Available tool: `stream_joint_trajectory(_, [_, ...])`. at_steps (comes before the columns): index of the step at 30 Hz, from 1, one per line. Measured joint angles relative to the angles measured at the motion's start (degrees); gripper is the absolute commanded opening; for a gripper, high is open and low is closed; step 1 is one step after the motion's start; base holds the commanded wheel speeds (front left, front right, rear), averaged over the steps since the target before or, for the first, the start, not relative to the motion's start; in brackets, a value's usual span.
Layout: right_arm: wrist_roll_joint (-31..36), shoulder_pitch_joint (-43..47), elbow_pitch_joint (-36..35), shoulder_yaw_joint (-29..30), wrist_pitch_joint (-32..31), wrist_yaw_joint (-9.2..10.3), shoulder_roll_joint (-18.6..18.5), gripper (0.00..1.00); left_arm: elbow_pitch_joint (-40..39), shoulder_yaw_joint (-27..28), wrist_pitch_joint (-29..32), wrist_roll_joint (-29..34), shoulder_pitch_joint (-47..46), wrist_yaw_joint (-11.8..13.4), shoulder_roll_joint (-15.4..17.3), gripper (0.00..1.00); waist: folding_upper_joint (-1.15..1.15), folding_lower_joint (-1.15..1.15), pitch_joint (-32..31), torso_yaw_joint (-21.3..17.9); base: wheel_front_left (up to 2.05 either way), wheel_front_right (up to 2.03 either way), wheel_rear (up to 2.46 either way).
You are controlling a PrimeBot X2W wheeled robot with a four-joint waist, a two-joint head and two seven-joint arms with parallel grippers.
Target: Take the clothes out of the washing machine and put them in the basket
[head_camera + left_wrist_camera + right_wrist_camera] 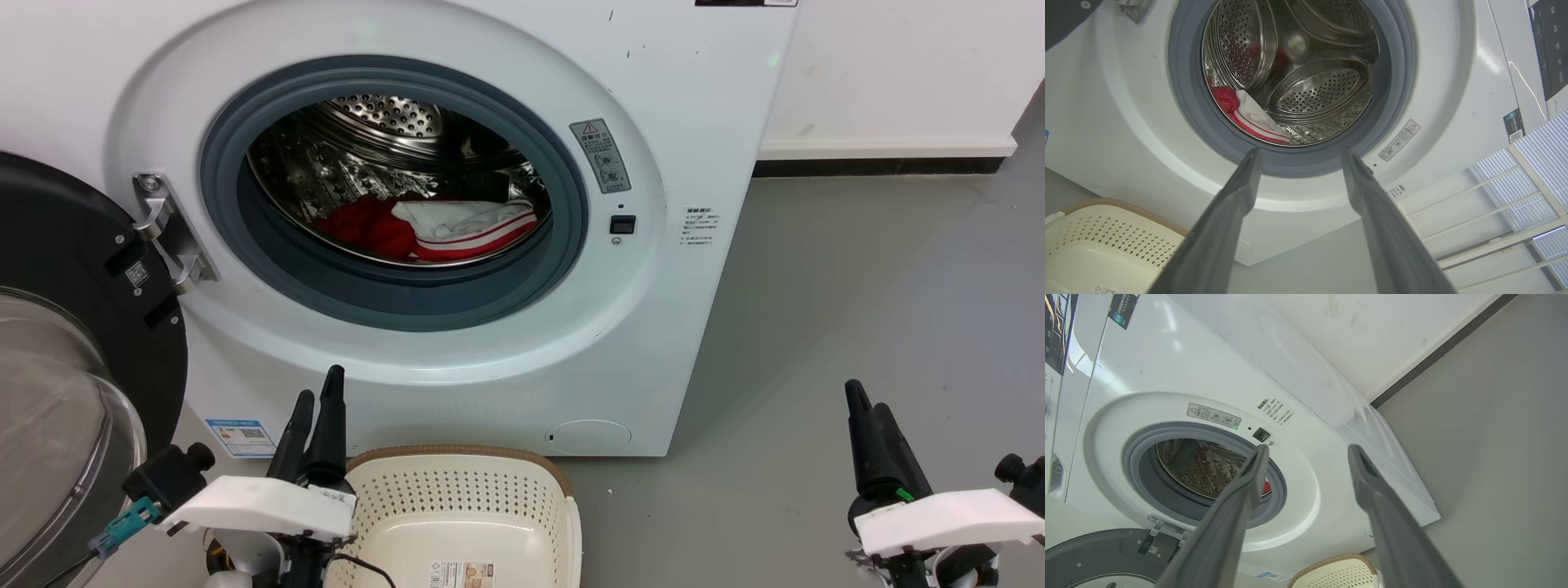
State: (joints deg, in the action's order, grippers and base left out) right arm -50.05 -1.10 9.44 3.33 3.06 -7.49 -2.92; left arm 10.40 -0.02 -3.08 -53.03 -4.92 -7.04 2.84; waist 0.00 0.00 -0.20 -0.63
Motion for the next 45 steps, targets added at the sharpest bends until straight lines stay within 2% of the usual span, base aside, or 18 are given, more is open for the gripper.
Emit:
stream_joint_trajectory(22, [19.73, 0.22, -1.35, -1.94, 2.99, 0.0, 0.0, 1.0, 0.53, -1.43, -3.92, 18.3, -0.39, 1.52, 0.41, 1.0, 0.0, 0.0, 0.2, -0.11, 0.0, 0.0, 0.0])
stream_joint_trajectory(45, [34.57, 1.13, -2.88, -2.36, 6.06, -0.01, 0.0, 1.0, 0.46, -2.35, -7.25, 32.34, -1.16, 2.67, 0.93, 1.0, 0.0, 0.0, 0.24, 0.0, 0.0, 0.0, 0.0])
